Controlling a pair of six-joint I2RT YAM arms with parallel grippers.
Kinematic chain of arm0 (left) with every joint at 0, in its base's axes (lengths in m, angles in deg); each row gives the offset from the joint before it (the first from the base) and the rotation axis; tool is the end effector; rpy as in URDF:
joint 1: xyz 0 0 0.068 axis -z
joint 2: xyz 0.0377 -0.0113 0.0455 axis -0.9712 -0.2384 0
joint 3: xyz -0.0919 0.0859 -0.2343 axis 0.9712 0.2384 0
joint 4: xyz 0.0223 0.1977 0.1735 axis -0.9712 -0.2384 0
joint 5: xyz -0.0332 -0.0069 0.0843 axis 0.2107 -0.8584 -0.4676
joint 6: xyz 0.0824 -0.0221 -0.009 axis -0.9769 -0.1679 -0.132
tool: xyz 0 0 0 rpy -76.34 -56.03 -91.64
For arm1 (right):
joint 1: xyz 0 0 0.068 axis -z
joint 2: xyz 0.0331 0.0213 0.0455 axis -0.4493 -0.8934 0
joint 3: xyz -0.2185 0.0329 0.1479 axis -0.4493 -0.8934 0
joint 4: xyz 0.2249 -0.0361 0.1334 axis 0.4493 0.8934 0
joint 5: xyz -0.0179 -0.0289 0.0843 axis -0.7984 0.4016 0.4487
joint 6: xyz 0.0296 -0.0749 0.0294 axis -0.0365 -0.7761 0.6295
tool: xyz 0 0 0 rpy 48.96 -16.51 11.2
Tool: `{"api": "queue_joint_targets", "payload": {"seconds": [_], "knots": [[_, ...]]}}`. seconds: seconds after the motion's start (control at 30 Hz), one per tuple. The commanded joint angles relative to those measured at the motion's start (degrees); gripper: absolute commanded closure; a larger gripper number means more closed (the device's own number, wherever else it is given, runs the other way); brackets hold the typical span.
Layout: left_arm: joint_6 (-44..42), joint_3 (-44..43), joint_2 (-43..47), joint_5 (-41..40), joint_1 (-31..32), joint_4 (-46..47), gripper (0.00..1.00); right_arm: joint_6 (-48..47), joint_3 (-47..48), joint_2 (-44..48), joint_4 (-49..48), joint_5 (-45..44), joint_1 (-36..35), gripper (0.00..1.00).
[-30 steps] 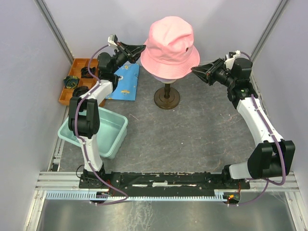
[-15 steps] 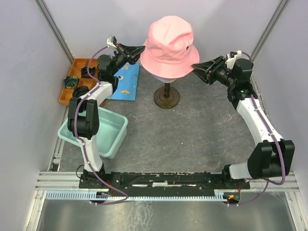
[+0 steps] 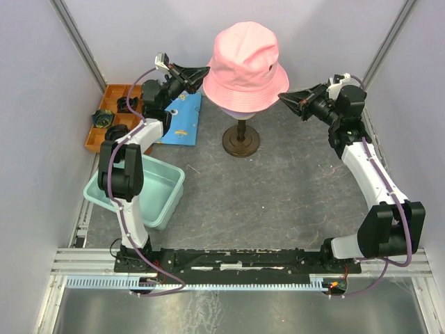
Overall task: Stack the hats
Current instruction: Adjust the hat on the hat stand.
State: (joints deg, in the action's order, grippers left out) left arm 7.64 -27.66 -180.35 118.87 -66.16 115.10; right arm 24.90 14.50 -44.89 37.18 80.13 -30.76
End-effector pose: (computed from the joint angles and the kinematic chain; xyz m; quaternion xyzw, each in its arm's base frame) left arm 0.4785 -0.1314 0.3342 -0.1347 0.5631 -0.7304 0.3625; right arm 0.3620 0.0691 0.3617 0.2787 0.6728 0.6026 0.3265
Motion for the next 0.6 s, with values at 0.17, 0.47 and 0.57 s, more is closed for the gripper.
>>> {"api": "queue_joint_targets", "payload": {"seconds": [0.17, 0.47, 0.57], "knots": [[-3.5, 8.8, -1.2, 5.5, 1.4, -5.5, 0.97, 0.1, -3.0, 0.2, -4.2, -2.3, 0.1, 1.0], [-4.8, 14.7, -1.1, 6.0, 1.5, -4.1, 0.97, -0.6, -5.8, 0.0, -4.4, -2.8, 0.2, 1.0], [-5.6, 16.6, -1.2, 6.2, 1.6, -4.0, 0.97, -0.7, -5.5, -0.5, -4.4, -2.7, 0.1, 1.0]]}}
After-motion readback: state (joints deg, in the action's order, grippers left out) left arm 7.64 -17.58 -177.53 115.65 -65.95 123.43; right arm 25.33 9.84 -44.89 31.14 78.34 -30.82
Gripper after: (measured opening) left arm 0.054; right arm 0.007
